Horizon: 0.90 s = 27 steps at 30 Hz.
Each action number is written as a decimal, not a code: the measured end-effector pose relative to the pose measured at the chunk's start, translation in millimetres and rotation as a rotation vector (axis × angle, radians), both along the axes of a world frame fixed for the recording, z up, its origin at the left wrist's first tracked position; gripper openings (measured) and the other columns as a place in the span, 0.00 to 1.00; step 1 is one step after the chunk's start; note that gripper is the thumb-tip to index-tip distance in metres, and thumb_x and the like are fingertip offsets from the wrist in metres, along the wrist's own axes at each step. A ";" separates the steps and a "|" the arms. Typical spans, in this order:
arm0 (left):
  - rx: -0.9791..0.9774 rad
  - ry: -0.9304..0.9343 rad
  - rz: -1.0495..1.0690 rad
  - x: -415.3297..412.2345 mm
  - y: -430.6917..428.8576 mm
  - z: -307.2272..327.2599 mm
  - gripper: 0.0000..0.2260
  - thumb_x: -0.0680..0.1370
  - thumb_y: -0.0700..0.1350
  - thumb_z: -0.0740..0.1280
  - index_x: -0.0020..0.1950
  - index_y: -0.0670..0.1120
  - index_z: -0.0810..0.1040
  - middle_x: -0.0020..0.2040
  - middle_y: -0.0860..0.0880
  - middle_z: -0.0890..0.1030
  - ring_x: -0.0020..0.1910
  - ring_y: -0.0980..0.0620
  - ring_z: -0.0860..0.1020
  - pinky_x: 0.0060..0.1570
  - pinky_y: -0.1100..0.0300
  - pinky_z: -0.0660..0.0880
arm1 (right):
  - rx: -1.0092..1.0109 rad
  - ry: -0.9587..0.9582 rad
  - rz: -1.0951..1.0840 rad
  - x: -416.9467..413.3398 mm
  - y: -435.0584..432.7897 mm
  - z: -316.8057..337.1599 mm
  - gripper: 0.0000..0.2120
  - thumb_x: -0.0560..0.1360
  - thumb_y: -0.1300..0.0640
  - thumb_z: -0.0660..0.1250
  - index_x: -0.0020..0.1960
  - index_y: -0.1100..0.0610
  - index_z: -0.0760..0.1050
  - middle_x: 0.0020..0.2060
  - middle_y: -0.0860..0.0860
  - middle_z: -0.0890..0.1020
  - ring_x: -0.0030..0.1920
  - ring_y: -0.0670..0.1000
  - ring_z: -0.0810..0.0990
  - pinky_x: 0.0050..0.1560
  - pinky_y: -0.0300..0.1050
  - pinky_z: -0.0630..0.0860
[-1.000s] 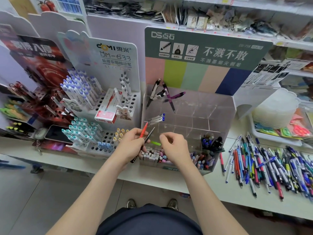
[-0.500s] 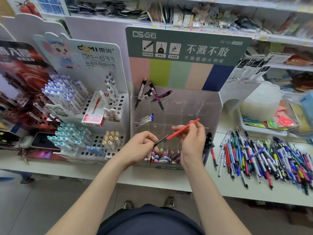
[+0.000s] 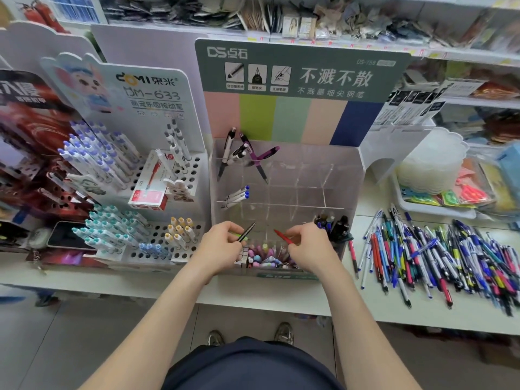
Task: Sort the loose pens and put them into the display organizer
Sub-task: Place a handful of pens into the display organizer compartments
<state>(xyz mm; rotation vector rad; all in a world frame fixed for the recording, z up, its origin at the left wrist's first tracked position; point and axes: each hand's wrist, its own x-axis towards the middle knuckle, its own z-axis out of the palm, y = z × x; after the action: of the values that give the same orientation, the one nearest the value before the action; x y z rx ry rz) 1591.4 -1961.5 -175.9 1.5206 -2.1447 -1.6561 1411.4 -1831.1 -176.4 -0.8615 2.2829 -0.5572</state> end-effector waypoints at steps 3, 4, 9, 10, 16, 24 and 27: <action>-0.038 -0.008 -0.017 -0.1 -0.4 0.9 0.14 0.80 0.37 0.64 0.60 0.53 0.79 0.48 0.48 0.87 0.47 0.45 0.85 0.51 0.46 0.84 | -0.033 0.015 -0.029 7.0 -0.4 -6.5 0.21 0.79 0.66 0.67 0.71 0.56 0.80 0.63 0.55 0.84 0.60 0.53 0.83 0.63 0.45 0.80; -0.044 -0.001 -0.018 -0.5 -0.2 2.8 0.13 0.81 0.38 0.64 0.60 0.54 0.79 0.48 0.47 0.87 0.47 0.44 0.85 0.49 0.46 0.84 | -0.059 0.044 -0.054 8.7 0.6 -7.5 0.21 0.79 0.66 0.67 0.72 0.56 0.79 0.63 0.56 0.84 0.60 0.53 0.83 0.64 0.45 0.80; -0.052 0.082 0.007 -2.7 0.2 5.0 0.13 0.81 0.38 0.64 0.60 0.52 0.81 0.40 0.47 0.84 0.34 0.52 0.82 0.36 0.55 0.81 | -0.209 0.226 -0.141 4.5 6.2 -7.4 0.21 0.77 0.66 0.68 0.68 0.55 0.81 0.60 0.52 0.85 0.58 0.52 0.83 0.66 0.49 0.79; -0.037 0.105 0.018 -3.1 0.6 5.2 0.14 0.81 0.37 0.64 0.61 0.51 0.81 0.40 0.46 0.83 0.33 0.52 0.82 0.37 0.54 0.82 | -0.262 0.261 -0.152 3.9 6.8 -7.3 0.20 0.76 0.67 0.68 0.66 0.55 0.82 0.59 0.51 0.85 0.58 0.51 0.83 0.66 0.48 0.78; 0.068 0.304 0.103 -13.8 5.2 15.5 0.11 0.81 0.37 0.67 0.60 0.47 0.84 0.47 0.48 0.88 0.44 0.55 0.84 0.50 0.57 0.80 | -0.441 0.047 -0.182 14.6 4.1 13.7 0.08 0.79 0.58 0.68 0.47 0.51 0.86 0.39 0.45 0.87 0.42 0.43 0.85 0.49 0.40 0.82; 0.225 0.658 0.252 -28.9 14.2 27.3 0.11 0.82 0.33 0.70 0.63 0.43 0.81 0.53 0.44 0.88 0.38 0.55 0.81 0.41 0.63 0.78 | -0.444 -0.522 -0.007 40.8 -1.9 23.4 0.07 0.85 0.59 0.67 0.60 0.56 0.82 0.44 0.56 0.89 0.42 0.54 0.89 0.37 0.45 0.82; 0.061 0.587 0.250 -26.0 10.5 27.1 0.13 0.82 0.35 0.70 0.64 0.47 0.79 0.54 0.47 0.87 0.38 0.53 0.82 0.39 0.62 0.78 | -0.524 -0.472 -0.025 38.0 -3.8 21.3 0.09 0.85 0.58 0.65 0.64 0.51 0.78 0.39 0.56 0.86 0.32 0.55 0.84 0.31 0.44 0.79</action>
<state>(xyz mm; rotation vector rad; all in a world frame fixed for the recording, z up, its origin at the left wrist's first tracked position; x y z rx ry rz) 1565.4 -1951.0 -148.7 1.0690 -1.5489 -1.7971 1449.4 -1834.9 -155.1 -0.8260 1.7386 -1.2599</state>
